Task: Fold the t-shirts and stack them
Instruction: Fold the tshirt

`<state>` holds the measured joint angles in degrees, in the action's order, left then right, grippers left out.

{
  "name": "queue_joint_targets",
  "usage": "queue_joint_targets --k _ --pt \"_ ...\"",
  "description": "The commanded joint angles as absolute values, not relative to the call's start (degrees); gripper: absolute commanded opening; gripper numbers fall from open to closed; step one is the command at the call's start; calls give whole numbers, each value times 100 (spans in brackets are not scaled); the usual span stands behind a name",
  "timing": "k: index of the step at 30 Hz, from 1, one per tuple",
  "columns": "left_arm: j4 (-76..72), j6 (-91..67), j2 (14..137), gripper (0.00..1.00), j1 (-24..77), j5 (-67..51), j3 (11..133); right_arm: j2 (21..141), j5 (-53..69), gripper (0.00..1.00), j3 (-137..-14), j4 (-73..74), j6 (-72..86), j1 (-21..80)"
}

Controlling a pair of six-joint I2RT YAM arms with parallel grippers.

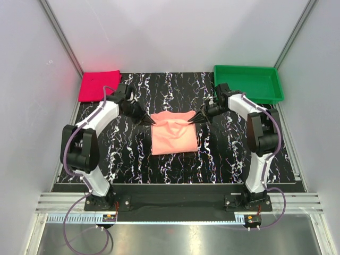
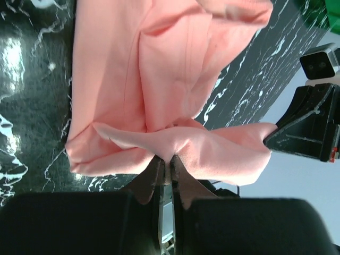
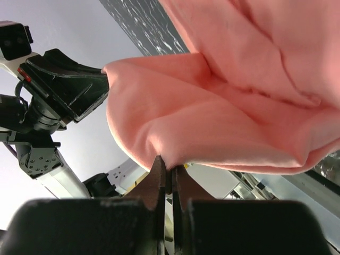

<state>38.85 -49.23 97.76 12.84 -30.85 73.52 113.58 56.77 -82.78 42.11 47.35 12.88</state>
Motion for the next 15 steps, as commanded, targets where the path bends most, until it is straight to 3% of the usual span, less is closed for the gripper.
queue_joint_targets --k 1,8,11,14,15 --pt "3525 -4790 10045 0 1117 -3357 7848 11767 5906 1 -8823 3920 4799 1187" --pt "3165 -4641 10880 0 932 -3235 8288 12734 5880 10 -9720 3385 4939 1037" --pt "2849 -4544 11346 5 862 -3304 8585 13260 5949 16 -10394 3042 4887 993" --pt "2865 -4334 11653 35 853 -3130 9207 13614 5810 29 -11045 3410 4483 967" --pt "3048 -4185 11715 43 853 -3068 9359 13658 5636 39 -11178 3532 4308 958"
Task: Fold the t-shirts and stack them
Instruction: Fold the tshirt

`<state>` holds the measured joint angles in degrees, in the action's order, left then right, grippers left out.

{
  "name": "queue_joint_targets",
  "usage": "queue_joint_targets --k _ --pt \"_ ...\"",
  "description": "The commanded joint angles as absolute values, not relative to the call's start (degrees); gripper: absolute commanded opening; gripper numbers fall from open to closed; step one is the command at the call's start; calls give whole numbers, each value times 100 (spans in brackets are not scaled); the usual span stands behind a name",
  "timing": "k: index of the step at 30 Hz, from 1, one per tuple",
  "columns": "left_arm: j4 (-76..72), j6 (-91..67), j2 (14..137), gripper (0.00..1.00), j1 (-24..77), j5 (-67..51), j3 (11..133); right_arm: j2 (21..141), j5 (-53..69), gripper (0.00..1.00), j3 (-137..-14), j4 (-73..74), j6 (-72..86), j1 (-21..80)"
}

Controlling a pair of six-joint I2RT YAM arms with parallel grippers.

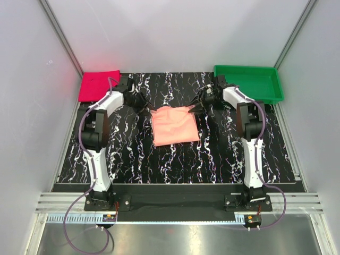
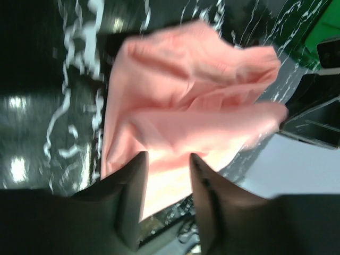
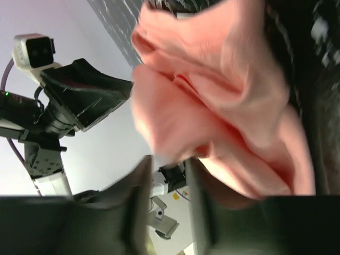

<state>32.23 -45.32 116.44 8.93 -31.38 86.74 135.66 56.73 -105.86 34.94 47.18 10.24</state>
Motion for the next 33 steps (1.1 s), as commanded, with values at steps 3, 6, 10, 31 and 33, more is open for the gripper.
queue_joint_targets --k 3,6,10,31,33 --pt "3583 -3852 11769 56 826 -2491 10027 13772 5205 55 -11714 4067 3877 923" --pt "3990 -3508 11287 64 861 -1630 10134 13746 4493 62 -12347 4955 3288 914" --pt "3876 -3428 10574 63 923 -1757 9424 13353 3701 73 -12446 5625 2664 932" --pt "3006 -3340 10160 69 2127 -2295 6346 11962 3955 77 -8350 4070 2127 1476" --pt "3015 -3401 10151 62 2127 -2180 6241 11971 4025 71 -8174 3973 2145 1616"
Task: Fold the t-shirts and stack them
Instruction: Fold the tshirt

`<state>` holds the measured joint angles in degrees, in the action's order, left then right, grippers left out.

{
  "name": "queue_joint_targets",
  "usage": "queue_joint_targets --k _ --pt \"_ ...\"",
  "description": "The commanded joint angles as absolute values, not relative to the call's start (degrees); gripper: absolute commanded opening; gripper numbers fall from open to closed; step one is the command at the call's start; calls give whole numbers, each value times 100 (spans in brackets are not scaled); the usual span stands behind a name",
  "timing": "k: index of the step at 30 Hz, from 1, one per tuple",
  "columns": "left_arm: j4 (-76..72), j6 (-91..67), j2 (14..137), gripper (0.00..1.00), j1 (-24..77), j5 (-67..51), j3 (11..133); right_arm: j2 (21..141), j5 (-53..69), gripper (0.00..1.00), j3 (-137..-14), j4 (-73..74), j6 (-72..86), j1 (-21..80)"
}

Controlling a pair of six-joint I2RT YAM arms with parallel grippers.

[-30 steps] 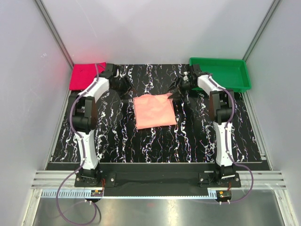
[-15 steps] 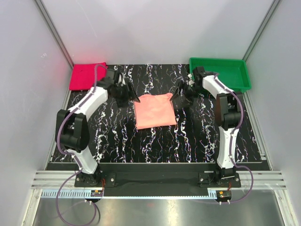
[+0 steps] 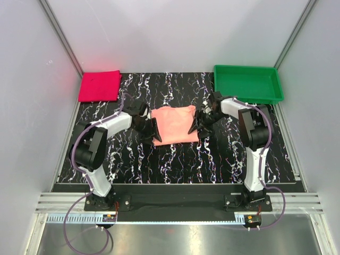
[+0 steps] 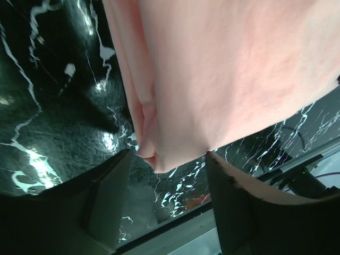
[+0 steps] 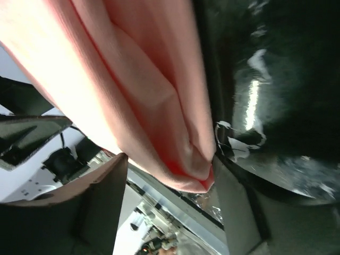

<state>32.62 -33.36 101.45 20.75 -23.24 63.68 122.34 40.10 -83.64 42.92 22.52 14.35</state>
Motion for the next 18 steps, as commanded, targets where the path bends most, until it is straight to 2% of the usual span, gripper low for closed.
queue_joint_targets --k 1,2,3,5,7,9,10,11,14,15,17,18 --pt "3041 -3393 10151 56 2127 -2145 6171 11971 4025 66 -8096 3955 2179 1669" --pt "3093 -3349 10151 46 2127 -2101 6153 11918 4060 58 -7877 3798 2310 1731" --pt "3172 -3305 10169 40 2118 -1892 6170 11787 4121 56 -7727 3675 2425 1862" --pt "3557 -2991 10221 33 2066 -1514 6388 11620 4279 54 -7193 3202 2941 2064" --pt "3822 -2744 10274 32 1847 -785 6686 11261 4333 54 -6639 2554 3399 2493" --pt "4200 -2374 10240 41 1523 -23 6898 10892 4482 56 -6364 2041 4111 2916" --pt "4332 -2286 10178 51 1416 400 7030 10803 4509 57 -6241 1656 4331 3362" --pt "4585 -2189 10099 56 1311 700 7240 10732 4604 59 -6232 1496 4707 3627" --pt "4903 -2197 9538 74 1064 1562 7487 10477 4562 70 -6450 1563 4704 4165" --pt "4983 -2232 9353 81 1055 1599 7532 10276 4431 76 -6529 1825 4546 4192" --pt "5176 -2381 8914 81 1063 1364 7576 10021 4027 82 -6749 2713 3957 4061" --pt "5203 -2443 8764 78 1107 884 7524 9767 3843 83 -6811 3020 3764 4000"
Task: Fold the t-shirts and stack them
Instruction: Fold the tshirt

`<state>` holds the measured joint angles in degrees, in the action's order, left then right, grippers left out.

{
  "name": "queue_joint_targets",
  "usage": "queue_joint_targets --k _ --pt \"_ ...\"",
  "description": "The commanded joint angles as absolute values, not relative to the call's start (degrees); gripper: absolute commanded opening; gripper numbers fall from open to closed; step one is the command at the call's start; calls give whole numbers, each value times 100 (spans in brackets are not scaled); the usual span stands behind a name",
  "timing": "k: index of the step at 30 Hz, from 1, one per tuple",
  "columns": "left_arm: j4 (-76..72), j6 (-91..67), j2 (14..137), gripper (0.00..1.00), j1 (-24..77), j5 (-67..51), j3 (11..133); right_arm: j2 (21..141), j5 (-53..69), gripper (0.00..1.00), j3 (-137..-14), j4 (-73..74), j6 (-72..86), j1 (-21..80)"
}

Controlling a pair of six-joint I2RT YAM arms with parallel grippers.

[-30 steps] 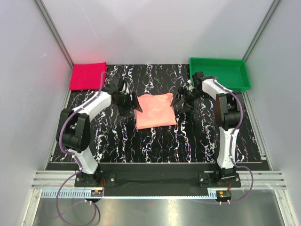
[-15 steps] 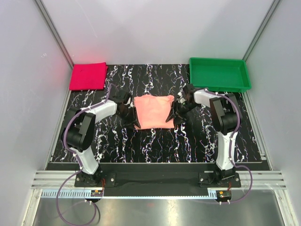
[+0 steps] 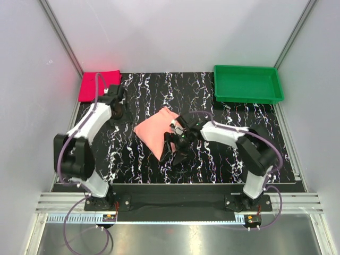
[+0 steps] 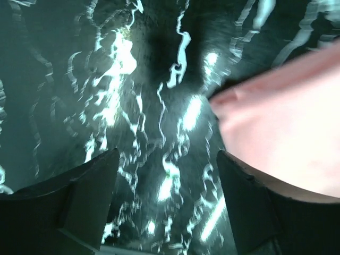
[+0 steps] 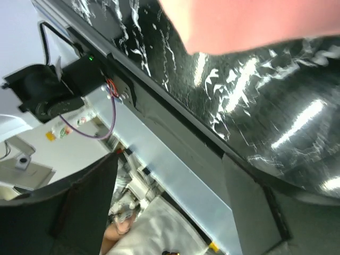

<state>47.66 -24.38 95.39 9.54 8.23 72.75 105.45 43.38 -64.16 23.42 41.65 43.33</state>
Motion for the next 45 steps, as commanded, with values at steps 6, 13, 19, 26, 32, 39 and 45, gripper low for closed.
queue_joint_targets --k 6,13,19,26,32,39,45 --pt "4783 -2952 7885 64 2125 -121 6814 9254 3401 89 -6707 3789 2989 2533" --pt "3859 -4051 7769 62 3084 -800 6257 10721 3446 51 -7830 3806 2382 1723" --pt "4210 -4043 7875 57 3735 -519 6566 11706 3270 29 -8455 3744 2373 1617" --pt "4421 -3920 7778 56 3814 -290 6670 11945 3427 20 -7955 3288 2540 1635" --pt "4684 -3569 7971 56 3806 -9 7083 11287 3762 19 -6637 2453 3207 2247" --pt "5132 -3165 8620 62 3814 185 7804 10294 3720 36 -5854 1898 4481 3138" --pt "5177 -3111 9166 71 4130 201 8191 9299 3270 62 -5748 3066 3711 2225"
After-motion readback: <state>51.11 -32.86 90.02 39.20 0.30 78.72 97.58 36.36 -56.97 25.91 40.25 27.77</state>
